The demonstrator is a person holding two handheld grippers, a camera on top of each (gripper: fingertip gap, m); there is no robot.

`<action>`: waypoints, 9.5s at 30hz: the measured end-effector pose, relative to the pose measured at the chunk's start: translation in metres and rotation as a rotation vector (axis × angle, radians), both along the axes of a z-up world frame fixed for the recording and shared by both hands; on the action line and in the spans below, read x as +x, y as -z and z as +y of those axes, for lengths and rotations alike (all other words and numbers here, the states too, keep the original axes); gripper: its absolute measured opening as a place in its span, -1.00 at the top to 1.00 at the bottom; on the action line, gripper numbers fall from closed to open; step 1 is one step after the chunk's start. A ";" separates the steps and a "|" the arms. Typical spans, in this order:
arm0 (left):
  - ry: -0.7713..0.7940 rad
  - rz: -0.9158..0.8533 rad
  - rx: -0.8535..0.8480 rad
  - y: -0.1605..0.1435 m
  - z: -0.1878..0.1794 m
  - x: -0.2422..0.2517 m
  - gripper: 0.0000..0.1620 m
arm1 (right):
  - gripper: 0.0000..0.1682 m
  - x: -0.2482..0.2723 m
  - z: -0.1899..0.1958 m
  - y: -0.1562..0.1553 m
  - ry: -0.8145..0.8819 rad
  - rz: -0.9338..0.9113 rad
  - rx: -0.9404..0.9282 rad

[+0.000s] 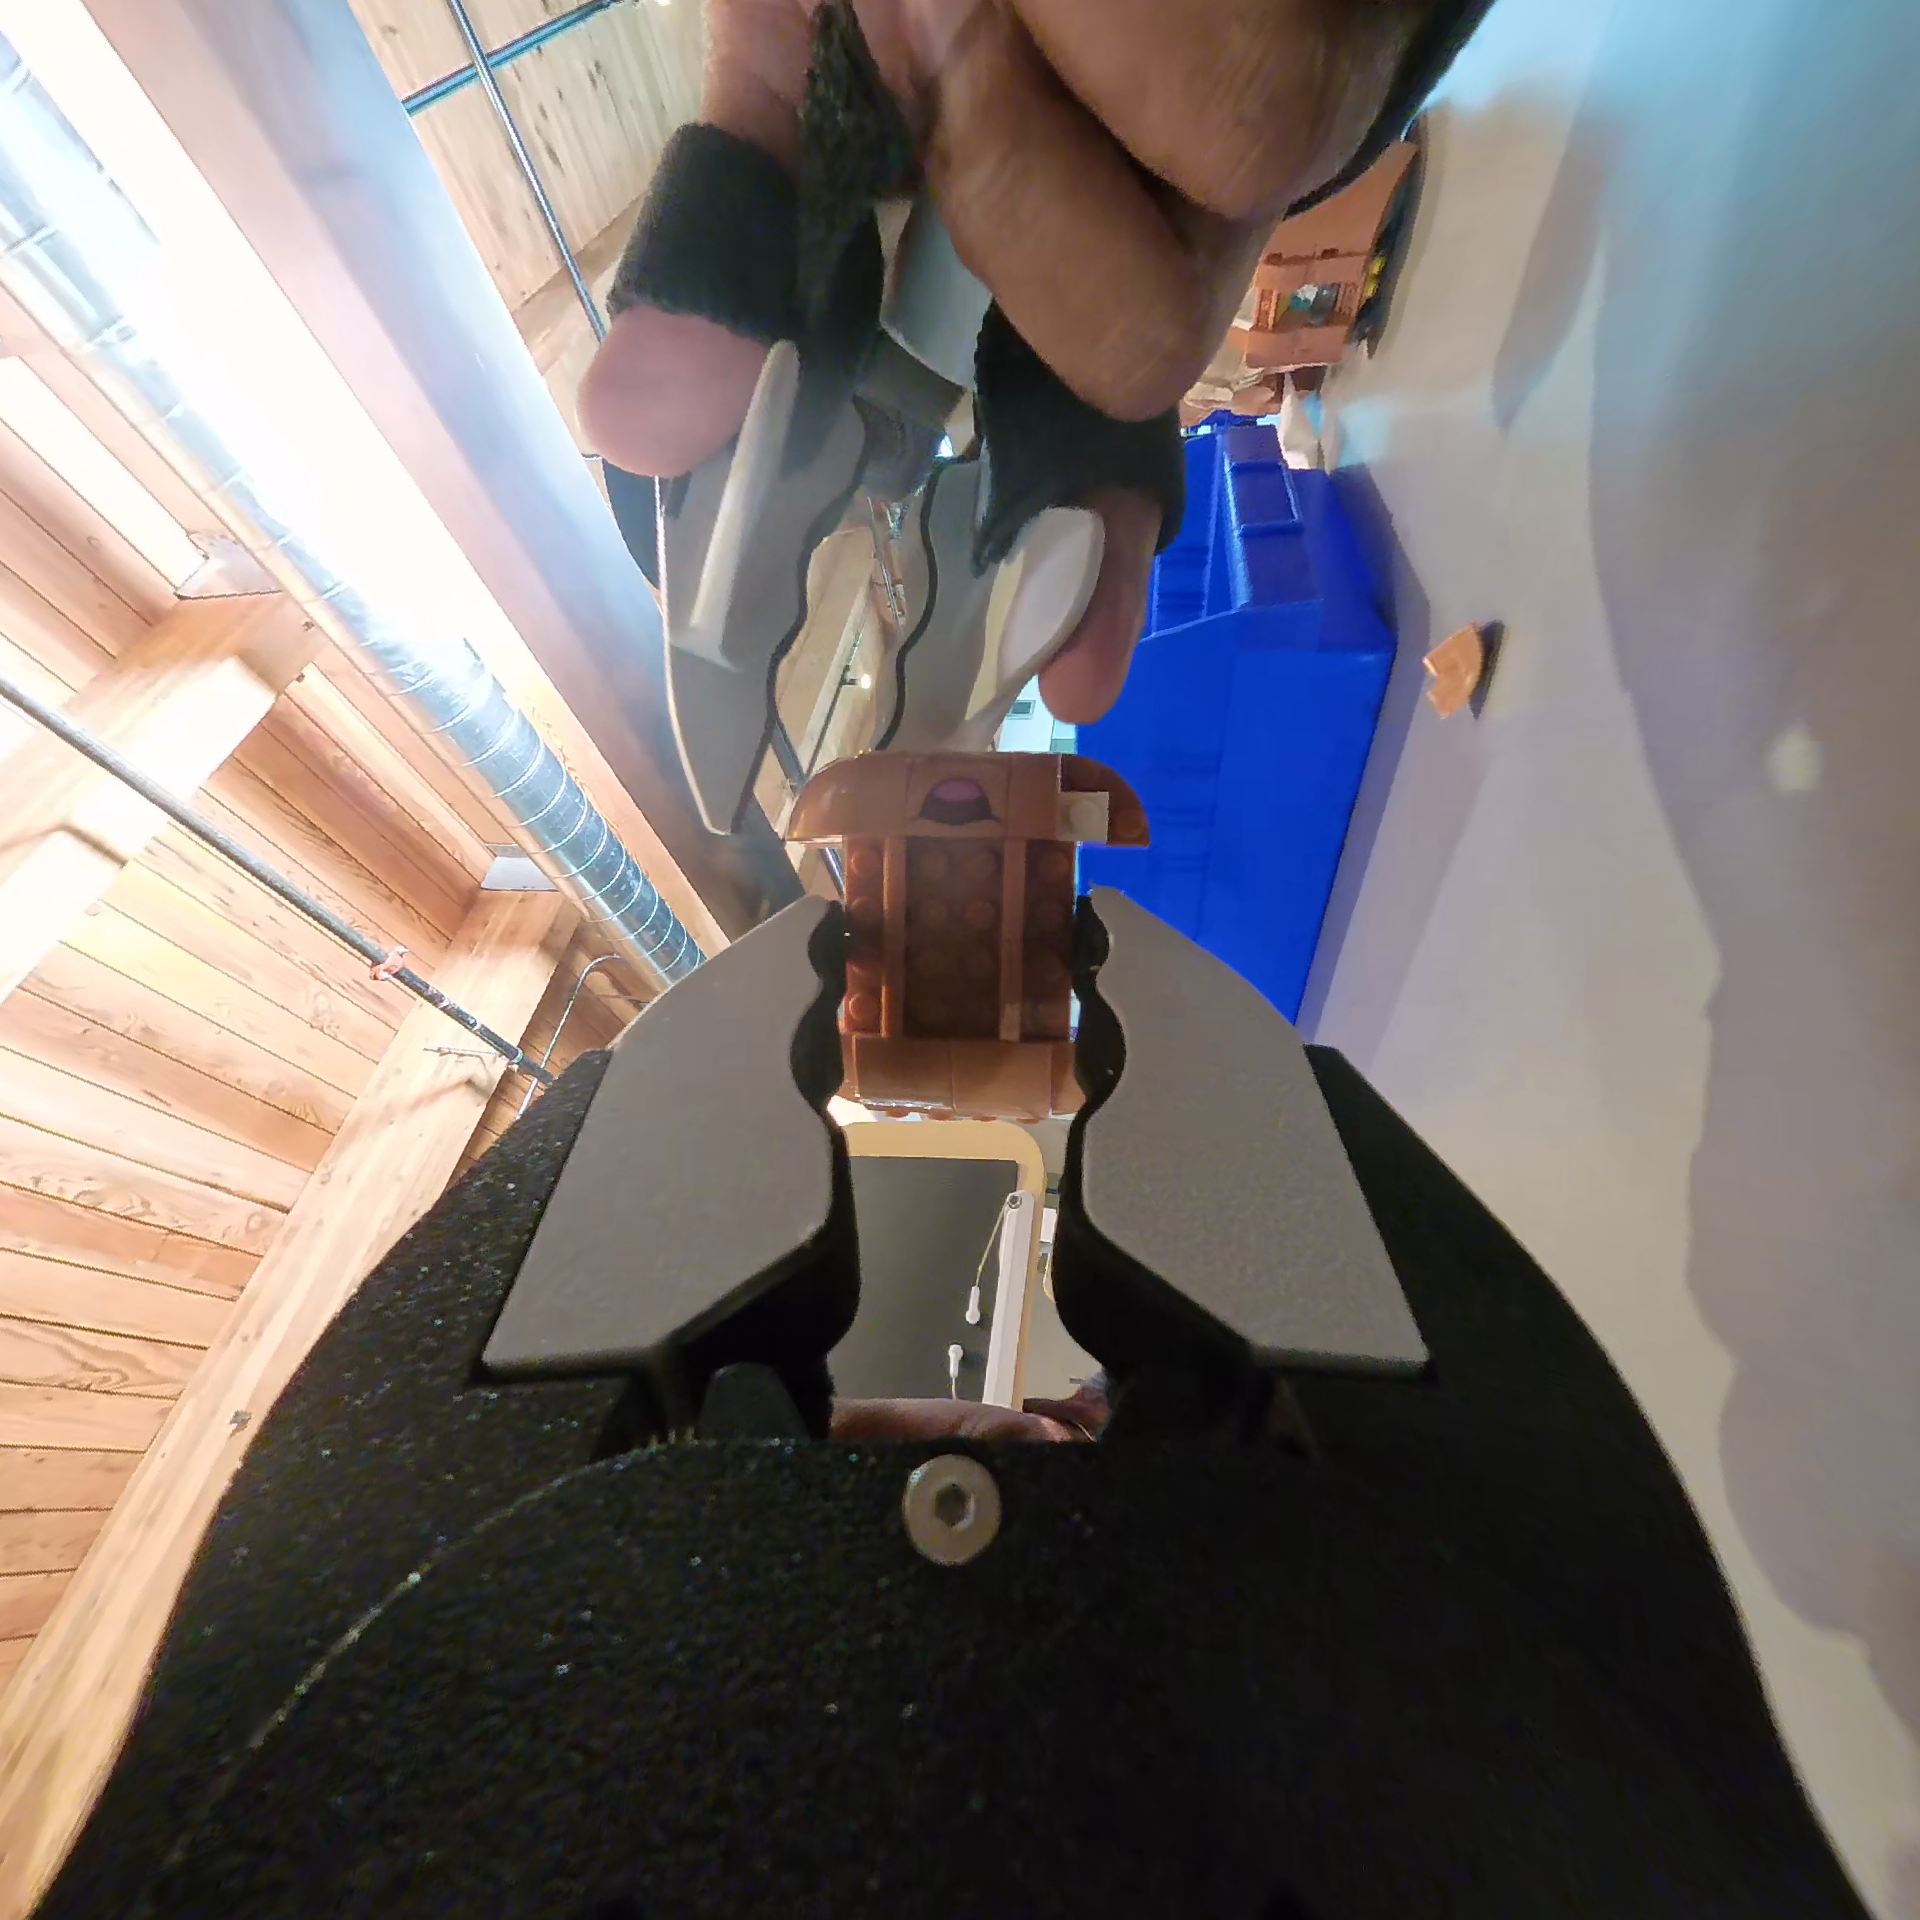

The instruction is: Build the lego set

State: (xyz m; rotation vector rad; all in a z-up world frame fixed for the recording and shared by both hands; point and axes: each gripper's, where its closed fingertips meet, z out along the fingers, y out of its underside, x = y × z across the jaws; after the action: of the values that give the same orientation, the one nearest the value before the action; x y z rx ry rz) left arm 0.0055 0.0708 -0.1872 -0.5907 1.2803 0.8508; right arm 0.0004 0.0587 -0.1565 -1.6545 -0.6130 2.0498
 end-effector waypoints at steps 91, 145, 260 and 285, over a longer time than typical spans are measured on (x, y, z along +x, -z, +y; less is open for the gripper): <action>0.046 0.006 -0.007 0.001 -0.009 0.000 0.49 | 0.55 -0.006 -0.007 0.012 0.144 -0.223 1.126; -0.018 -0.019 -0.021 -0.002 -0.005 -0.004 0.49 | 0.71 -0.008 -0.005 0.013 0.218 -0.228 1.072; -0.076 -0.037 -0.074 0.005 0.002 -0.004 0.49 | 0.64 0.000 0.008 0.017 0.358 -0.254 1.032; -0.055 -0.028 -0.098 0.009 0.000 -0.003 0.49 | 0.74 0.001 0.003 0.020 0.249 -0.232 1.034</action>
State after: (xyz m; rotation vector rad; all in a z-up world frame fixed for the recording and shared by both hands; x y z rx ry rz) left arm 0.0026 0.0706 -0.1962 -0.7168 1.2905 0.8257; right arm 0.0017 0.0614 -0.1765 -1.2157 -1.2024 1.0267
